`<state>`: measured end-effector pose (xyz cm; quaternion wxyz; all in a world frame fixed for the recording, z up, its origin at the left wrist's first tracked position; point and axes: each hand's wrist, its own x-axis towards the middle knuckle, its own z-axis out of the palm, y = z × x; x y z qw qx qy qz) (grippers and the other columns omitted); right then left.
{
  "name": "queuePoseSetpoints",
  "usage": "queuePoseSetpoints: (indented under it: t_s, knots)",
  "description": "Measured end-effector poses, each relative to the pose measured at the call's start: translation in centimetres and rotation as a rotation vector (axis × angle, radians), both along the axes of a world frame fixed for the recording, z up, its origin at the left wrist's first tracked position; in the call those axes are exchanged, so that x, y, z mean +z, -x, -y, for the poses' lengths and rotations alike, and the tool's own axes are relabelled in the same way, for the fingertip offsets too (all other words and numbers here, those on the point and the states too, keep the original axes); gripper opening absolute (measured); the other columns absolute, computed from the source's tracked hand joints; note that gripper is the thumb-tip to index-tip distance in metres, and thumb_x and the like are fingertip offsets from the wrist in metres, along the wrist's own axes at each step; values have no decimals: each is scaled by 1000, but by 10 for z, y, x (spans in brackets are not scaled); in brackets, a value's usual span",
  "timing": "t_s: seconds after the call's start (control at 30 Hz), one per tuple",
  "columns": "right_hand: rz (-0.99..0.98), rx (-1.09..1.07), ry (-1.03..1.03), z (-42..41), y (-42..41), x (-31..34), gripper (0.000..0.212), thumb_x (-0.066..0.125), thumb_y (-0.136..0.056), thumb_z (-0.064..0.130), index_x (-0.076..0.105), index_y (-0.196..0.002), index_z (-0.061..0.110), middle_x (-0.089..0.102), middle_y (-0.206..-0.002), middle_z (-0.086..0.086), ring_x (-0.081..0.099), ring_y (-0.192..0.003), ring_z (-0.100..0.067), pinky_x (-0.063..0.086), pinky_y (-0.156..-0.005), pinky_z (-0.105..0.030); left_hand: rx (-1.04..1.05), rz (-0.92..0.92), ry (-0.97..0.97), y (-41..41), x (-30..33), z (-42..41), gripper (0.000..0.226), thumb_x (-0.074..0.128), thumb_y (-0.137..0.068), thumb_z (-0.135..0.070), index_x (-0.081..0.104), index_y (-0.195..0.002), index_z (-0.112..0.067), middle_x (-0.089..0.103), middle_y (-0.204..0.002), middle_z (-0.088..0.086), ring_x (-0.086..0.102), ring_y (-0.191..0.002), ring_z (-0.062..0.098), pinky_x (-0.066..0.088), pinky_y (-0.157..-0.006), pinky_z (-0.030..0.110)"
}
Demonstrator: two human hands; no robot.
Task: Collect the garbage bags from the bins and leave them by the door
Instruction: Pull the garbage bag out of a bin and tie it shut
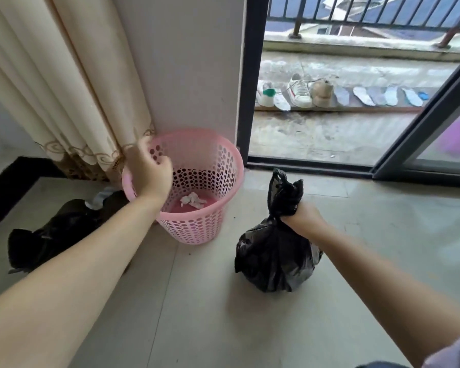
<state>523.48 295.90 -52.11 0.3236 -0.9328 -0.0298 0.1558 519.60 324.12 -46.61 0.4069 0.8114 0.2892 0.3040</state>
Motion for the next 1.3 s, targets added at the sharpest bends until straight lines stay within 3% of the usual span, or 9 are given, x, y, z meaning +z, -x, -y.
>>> queuePoseSetpoints:
  t_s: [0.07,0.2,0.37,0.53,0.67,0.8,0.93,1.13,1.3]
  knots:
    - [-42,-23,-91,1,-3,3,27,63,-81,16,60,-107,15,66,-97,-6,60,-100,-26,46,-78,-30,-396,-45,17,-4,7,42,29,48,-94,-12,51,-123,-11,62,-103,9,61,-91,28,54,-73,30]
    - [-195,68,-258,2,-3,30,51,72,-79,19,50,-125,24,64,-116,0,60,-105,-16,49,-81,-28,-999,-518,190,-2,6,122,59,53,-89,-51,37,-140,-25,59,-123,-3,58,-113,18,47,-98,35]
    - [-415,95,-342,22,0,47,45,70,-82,13,51,-122,24,66,-109,-4,66,-89,-11,55,-75,-23,-992,-518,235,-10,-5,140,49,65,-85,-34,48,-130,-21,62,-114,-6,58,-109,13,45,-92,23]
    - [-216,-2,-122,52,-12,52,13,63,-87,17,67,-98,11,59,-84,-9,46,-67,-15,35,-55,-23,-1066,-670,248,-22,1,107,24,67,-85,-19,65,-108,-14,70,-108,2,66,-104,19,51,-92,28]
    - [-87,-52,-196,59,-18,52,23,61,-89,24,68,-94,3,58,-82,-18,48,-72,-20,37,-59,-27,-1040,-693,136,-24,13,84,7,67,-84,-16,69,-91,-18,72,-85,1,70,-81,17,53,-72,18]
    - [-41,-68,-653,56,-20,77,12,55,-93,17,63,-97,8,66,-110,2,58,-104,-16,39,-98,-41,-919,-540,84,-29,26,69,8,58,-85,-9,65,-83,-14,61,-76,5,58,-71,19,43,-64,24]
    - [-126,-10,-1105,55,-17,105,14,56,-84,14,62,-72,18,64,-127,1,52,-123,-14,42,-88,-38,-818,-251,264,-33,40,68,8,54,-90,-7,54,-86,-15,51,-76,2,51,-72,17,46,-73,31]
    - [-313,-143,-1510,49,-7,122,16,48,-75,20,44,-60,16,55,-53,4,55,-49,-13,57,-80,-36,-812,103,465,-27,67,76,14,54,-92,-7,56,-84,-18,54,-61,-8,53,-61,12,50,-82,42]
    - [-379,-61,-1530,43,-9,125,18,48,-80,28,61,-76,16,51,-62,5,48,-51,-8,55,-69,-25,-900,180,313,-20,88,83,12,55,-84,-13,61,-87,-23,55,-77,-2,53,-68,8,52,-81,35]
